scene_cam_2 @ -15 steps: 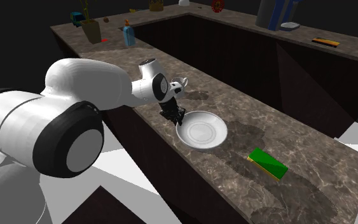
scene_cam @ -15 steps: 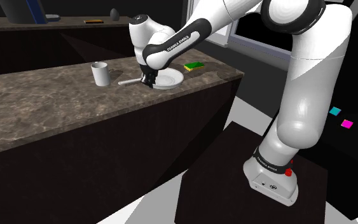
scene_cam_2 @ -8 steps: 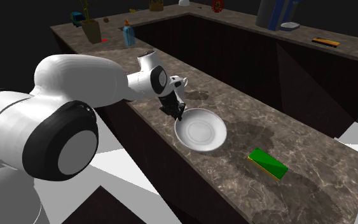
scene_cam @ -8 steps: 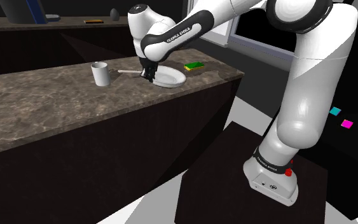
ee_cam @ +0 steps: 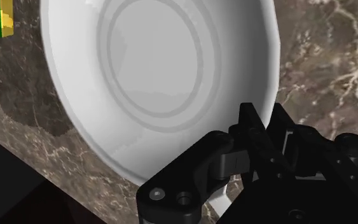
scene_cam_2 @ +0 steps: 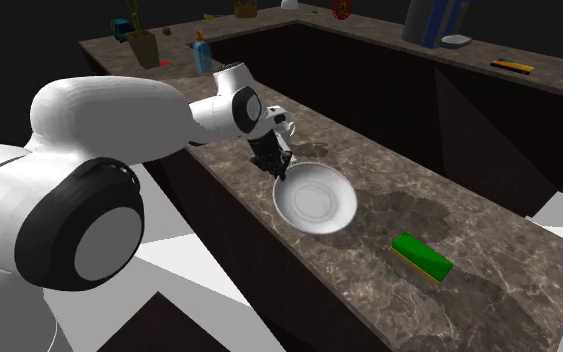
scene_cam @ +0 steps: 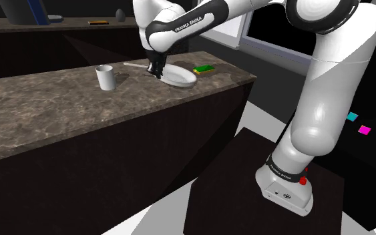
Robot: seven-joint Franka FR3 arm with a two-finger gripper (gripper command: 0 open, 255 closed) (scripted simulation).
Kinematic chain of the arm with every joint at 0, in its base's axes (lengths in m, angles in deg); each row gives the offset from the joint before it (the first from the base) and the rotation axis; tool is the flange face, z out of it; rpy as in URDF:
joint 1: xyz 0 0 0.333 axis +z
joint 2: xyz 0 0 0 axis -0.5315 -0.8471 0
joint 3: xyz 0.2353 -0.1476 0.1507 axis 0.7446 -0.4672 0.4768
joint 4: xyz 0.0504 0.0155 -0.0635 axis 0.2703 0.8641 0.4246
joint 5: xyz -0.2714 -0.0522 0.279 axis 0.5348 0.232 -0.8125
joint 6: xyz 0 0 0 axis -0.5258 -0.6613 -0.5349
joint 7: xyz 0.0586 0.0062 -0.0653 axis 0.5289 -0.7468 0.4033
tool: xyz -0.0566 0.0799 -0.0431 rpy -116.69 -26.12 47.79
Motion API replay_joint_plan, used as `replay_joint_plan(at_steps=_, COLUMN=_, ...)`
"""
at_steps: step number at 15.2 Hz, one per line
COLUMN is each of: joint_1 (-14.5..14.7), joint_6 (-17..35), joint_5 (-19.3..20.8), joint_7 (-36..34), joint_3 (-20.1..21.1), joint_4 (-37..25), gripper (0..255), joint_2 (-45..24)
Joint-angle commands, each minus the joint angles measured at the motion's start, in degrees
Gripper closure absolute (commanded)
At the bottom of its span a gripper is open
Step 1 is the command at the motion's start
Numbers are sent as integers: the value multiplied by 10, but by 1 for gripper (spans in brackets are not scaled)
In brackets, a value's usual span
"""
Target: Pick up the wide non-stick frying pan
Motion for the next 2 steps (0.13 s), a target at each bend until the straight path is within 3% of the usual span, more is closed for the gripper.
replay_joint_plan(at_steps=1, joint_1=0, joint_6=-8, joint_5=-2, joint_7=3, joint_3=1, joint_4=-5, gripper=255, joint_2=3)
replay_joint_plan(at_steps=2, joint_1=0, joint_6=-8, joint_5=-2, joint_7=3, joint_3=1, joint_4=-5, gripper=255, joint_2=3)
